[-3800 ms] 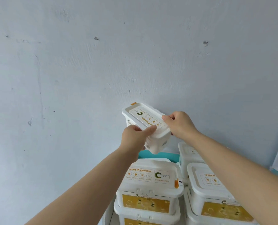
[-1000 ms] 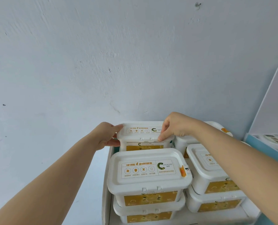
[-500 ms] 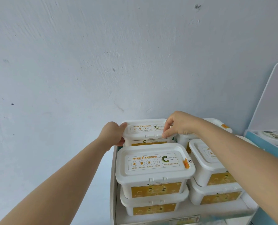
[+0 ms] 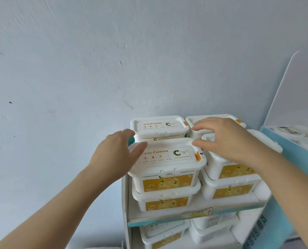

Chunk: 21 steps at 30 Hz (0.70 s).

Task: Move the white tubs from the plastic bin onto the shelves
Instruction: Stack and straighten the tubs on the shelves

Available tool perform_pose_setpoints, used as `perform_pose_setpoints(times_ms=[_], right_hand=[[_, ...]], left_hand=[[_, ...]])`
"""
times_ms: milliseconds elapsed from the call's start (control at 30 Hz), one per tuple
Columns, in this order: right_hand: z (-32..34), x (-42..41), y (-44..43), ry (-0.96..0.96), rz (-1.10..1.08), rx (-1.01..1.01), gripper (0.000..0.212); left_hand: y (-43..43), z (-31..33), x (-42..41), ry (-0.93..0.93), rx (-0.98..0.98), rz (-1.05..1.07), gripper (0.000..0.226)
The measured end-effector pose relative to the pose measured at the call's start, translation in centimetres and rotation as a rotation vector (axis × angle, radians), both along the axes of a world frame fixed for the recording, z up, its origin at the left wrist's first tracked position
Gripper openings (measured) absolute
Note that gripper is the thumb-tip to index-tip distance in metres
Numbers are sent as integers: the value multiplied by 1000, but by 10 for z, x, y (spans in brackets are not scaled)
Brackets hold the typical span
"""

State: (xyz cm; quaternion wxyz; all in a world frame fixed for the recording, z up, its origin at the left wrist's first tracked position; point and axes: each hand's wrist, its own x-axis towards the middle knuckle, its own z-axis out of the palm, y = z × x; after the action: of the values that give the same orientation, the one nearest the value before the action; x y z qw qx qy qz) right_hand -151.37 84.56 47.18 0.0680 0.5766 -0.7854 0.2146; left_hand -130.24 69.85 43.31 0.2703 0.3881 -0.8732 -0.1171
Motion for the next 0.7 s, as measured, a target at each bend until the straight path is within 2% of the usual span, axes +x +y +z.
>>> perform_pose_setpoints(times_ms=[100,200,333,400,567,700], right_hand=[[-20,10,35,-70,-26,-96,47],[-51,18,54,-97,-42,-155,50],[-92,25,58,-91,-57,-57,54],[-110,21,52,-103,-72,-32,46],[-143,10,29,-113,-71,7,32],[-152,8,20,-118,-37,-41,29]], left_hand=[[29,-25,15,126,112,-44,69],[47,-53,16,253,194,-53,71],[59,-86,8,267,290,-51,98],[60,-96,4,273,285,-8,105],[69,-113,-11,331,350,66,76],[66,-119,-23,388,269,98,64]])
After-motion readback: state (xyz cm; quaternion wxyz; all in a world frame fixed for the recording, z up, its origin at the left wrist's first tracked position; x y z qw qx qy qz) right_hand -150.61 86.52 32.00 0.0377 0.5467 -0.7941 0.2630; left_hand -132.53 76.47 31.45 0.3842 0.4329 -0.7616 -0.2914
